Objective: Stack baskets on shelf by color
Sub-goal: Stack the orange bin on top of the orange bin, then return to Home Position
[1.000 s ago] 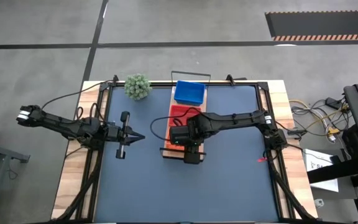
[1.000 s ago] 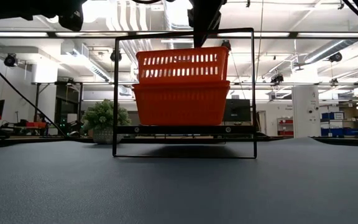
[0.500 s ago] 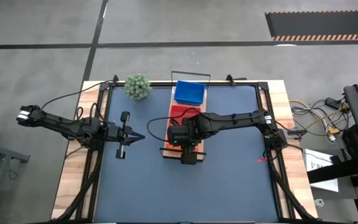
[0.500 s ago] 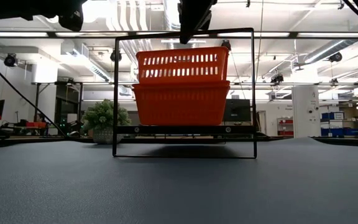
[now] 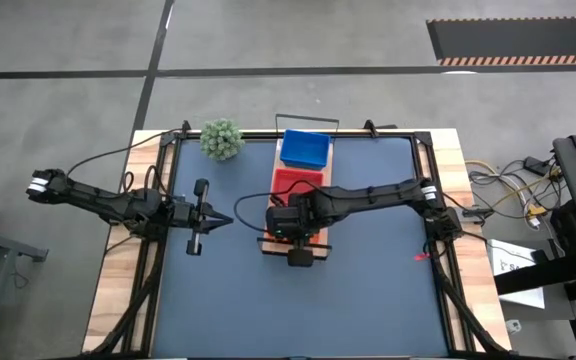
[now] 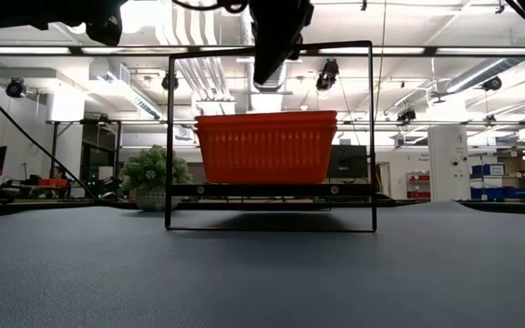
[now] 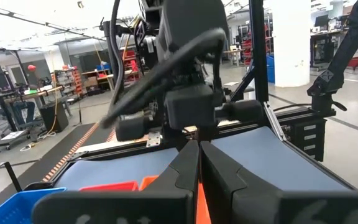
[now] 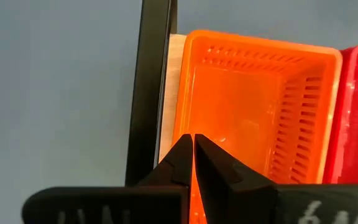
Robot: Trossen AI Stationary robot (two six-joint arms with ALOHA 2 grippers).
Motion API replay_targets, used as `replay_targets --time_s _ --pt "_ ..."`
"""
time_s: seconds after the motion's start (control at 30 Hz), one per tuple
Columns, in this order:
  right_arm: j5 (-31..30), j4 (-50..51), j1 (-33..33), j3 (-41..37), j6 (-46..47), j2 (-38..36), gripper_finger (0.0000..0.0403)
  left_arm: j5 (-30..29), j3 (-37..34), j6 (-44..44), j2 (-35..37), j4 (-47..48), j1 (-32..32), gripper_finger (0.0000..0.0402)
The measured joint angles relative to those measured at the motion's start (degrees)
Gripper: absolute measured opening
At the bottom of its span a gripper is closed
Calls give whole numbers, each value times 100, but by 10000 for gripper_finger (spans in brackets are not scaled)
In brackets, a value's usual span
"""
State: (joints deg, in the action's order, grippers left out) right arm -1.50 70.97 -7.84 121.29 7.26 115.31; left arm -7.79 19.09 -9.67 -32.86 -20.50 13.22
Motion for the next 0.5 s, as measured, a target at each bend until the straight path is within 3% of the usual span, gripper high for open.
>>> replay_targets --time_s 0.5 --pt "-201 -157 -65 -161 -398 -151 8 2 0 2 -2 2 -1 0"
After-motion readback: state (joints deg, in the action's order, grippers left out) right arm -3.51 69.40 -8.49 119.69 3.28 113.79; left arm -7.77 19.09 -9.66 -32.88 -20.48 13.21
